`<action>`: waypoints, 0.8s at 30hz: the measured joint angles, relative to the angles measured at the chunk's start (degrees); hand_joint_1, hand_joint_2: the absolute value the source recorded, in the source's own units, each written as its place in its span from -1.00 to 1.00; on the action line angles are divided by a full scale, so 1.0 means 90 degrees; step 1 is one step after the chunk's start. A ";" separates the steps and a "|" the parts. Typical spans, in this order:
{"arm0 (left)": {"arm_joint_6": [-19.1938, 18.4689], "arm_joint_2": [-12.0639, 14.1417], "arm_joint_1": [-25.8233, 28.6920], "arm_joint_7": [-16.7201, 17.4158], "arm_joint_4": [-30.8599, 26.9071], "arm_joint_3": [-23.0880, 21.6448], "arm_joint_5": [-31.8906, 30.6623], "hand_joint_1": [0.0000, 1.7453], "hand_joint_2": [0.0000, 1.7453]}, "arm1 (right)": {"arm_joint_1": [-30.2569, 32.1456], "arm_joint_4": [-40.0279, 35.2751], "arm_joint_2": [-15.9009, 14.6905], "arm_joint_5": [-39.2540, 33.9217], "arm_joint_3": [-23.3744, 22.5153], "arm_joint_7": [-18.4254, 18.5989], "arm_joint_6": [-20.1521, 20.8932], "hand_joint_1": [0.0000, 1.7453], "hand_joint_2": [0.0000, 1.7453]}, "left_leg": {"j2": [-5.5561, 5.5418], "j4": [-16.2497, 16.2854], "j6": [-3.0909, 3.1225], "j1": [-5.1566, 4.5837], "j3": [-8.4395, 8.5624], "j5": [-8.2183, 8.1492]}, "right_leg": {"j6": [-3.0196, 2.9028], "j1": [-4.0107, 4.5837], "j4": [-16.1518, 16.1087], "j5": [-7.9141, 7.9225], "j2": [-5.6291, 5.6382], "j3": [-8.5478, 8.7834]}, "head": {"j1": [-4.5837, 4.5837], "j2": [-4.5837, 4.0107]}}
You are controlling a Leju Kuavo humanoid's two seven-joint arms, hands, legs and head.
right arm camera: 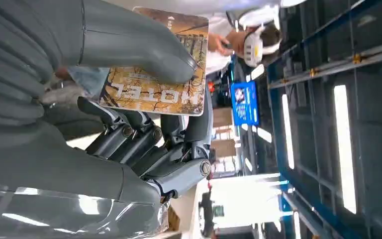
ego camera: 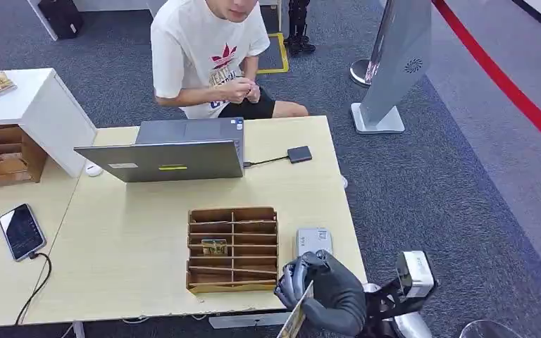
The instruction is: Pass the card to the sensor for recognition and then transmit it.
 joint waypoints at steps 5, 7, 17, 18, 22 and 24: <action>-0.0017 0.0000 -0.0014 -0.0002 -0.0002 0.0000 -0.0068 -1.00 -1.00 | 0.0006 -0.0002 0.0000 -0.0141 0.0087 -0.0066 0.0415 1.00 1.00 | 0.0000 0.0000 0.0000 0.0000 0.0000 0.0000 | 0.0000 0.0000 0.0000 0.0000 0.0000 0.0001 | 0.0000 0.0000; -0.0027 0.0000 -0.0019 -0.0002 -0.0002 0.0000 -0.0097 -1.00 -1.00 | 0.0012 -0.0015 0.0000 -0.0153 0.0100 -0.0104 0.0554 1.00 1.00 | 0.0000 0.0000 0.0000 0.0000 0.0000 0.0000 | 0.0000 0.0000 0.0000 0.0000 0.0000 0.0001 | 0.0000 0.0000; -0.0036 0.0002 -0.0022 -0.0012 0.0000 0.0000 -0.0099 -1.00 -1.00 | 0.0029 -0.0104 -0.0114 0.2054 0.0129 -0.0631 -0.0220 1.00 1.00 | -0.0001 0.0000 0.0000 0.0000 0.0000 0.0000 | 0.0000 0.0000 0.0000 0.0000 -0.0001 0.0001 | -0.0002 0.0000; -0.0036 0.0002 -0.0021 -0.0012 -0.0002 0.0000 -0.0097 -1.00 -1.00 | 0.0025 -0.0104 -0.0182 0.2249 0.0129 -0.0694 -0.0324 1.00 1.00 | -0.0001 0.0000 0.0000 0.0000 -0.0001 0.0000 | 0.0000 0.0000 0.0000 0.0000 -0.0002 0.0003 | 0.0000 0.0000; -0.0041 0.0010 -0.0025 -0.0032 -0.0002 0.0002 -0.0112 -1.00 -1.00 | -0.0016 -0.0085 -0.0250 0.1798 0.0175 -0.0896 -0.0037 1.00 1.00 | 0.0000 0.0000 0.0000 0.0000 0.0001 0.0000 | 0.0001 0.0000 0.0000 0.0002 -0.0001 0.0002 | -0.0002 0.0000; -0.0041 0.0012 -0.0024 -0.0032 0.0000 0.0005 -0.0100 -1.00 -1.00 | -0.0012 -0.0090 -0.0281 0.1977 0.0199 -0.0770 -0.0394 1.00 1.00 | -0.0001 0.0000 0.0000 0.0000 -0.0001 0.0000 | 0.0001 0.0000 0.0000 0.0001 -0.0002 0.0001 | -0.0002 0.0000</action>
